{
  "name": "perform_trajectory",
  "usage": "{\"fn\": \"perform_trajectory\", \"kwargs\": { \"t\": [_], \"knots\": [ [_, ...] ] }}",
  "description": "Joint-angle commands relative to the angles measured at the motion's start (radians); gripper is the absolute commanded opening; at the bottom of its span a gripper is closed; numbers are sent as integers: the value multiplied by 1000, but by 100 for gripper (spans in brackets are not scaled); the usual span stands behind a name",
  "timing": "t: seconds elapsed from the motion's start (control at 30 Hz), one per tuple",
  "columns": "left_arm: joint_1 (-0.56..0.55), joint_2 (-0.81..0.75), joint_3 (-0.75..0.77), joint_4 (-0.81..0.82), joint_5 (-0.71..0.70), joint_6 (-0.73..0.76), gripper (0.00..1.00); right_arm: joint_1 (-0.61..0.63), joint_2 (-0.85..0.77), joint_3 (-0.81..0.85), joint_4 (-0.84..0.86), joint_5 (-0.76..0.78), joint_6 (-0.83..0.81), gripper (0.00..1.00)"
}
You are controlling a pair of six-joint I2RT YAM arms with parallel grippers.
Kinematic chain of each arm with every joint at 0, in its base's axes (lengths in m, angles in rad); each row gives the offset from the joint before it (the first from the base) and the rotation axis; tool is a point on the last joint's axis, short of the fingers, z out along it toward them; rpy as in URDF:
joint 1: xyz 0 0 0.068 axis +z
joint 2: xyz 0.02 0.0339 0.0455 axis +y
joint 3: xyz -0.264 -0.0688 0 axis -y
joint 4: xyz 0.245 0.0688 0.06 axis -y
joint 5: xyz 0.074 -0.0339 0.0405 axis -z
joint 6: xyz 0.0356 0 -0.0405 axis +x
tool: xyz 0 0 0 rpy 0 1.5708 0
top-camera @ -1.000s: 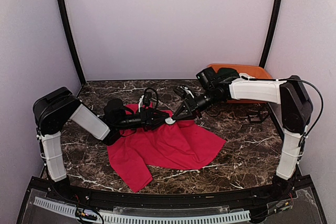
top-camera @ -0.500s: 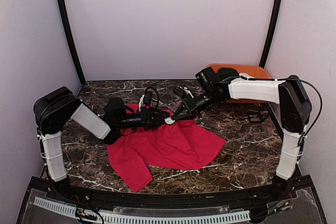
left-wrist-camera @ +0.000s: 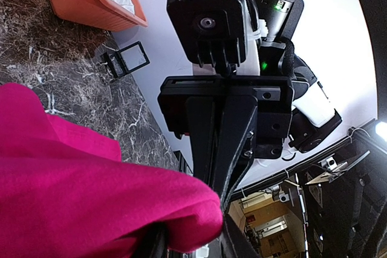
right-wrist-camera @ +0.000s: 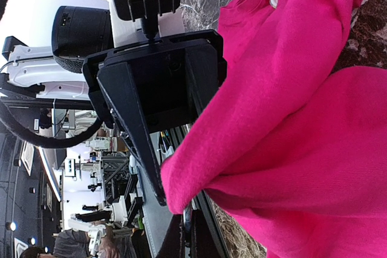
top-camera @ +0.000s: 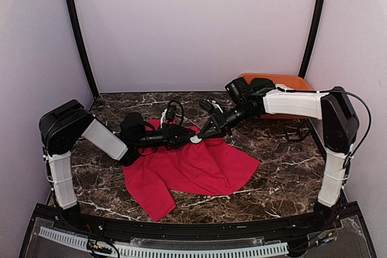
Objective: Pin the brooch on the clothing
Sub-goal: Cross the brooch on the flattened clothing.
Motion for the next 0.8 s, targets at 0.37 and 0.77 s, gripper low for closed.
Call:
{"fn": "perform_trajectory", "kwargs": {
  "t": [0.37, 0.77],
  "knots": [
    [-18, 4, 23, 286, 2, 10, 25, 5, 10, 23, 99, -109, 92, 0],
    [-24, -9, 23, 287, 6, 19, 13, -6, -2, 0, 153, -133, 130, 0]
  ]
}}
